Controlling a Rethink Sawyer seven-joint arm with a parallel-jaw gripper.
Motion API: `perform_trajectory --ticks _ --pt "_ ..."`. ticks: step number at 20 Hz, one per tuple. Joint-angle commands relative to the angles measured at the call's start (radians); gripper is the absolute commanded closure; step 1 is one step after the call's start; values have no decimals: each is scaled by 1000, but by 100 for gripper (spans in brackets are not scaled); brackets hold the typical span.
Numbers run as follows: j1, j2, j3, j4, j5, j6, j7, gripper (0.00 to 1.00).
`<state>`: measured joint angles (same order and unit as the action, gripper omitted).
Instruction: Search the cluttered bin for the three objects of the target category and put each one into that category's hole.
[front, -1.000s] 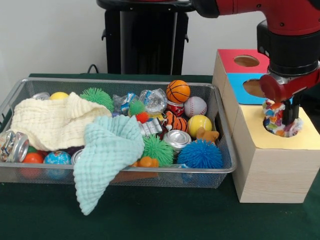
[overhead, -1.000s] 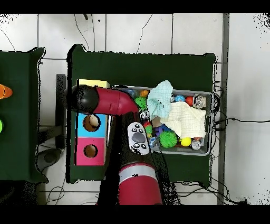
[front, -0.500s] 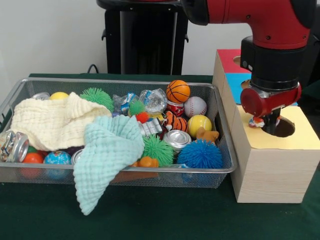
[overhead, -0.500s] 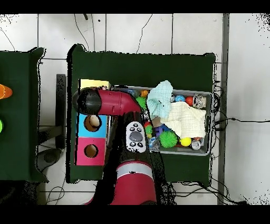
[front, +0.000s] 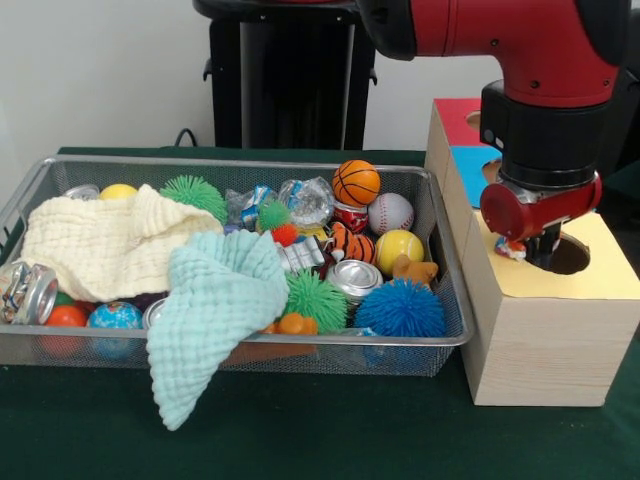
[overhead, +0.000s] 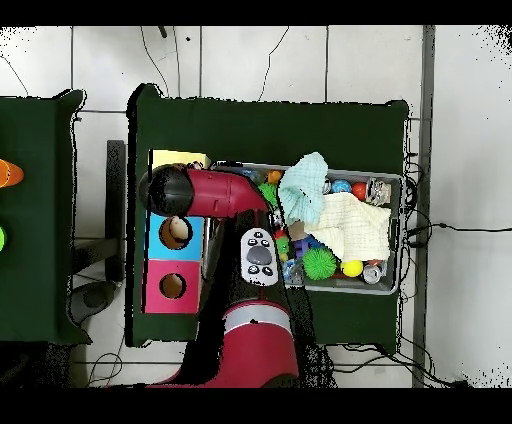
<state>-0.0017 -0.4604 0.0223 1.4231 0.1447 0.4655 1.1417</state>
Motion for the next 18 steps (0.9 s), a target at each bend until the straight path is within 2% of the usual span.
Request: perform_trajectory --ticks 1,5,11,18 --pt "-85 93 65 98 -93 -44 68 100" --pt "-99 100 131 126 -109 -130 63 100" --pt "-103 120 172 124 -135 -211 91 100" --pt "-79 129 156 80 -156 -202 103 100"
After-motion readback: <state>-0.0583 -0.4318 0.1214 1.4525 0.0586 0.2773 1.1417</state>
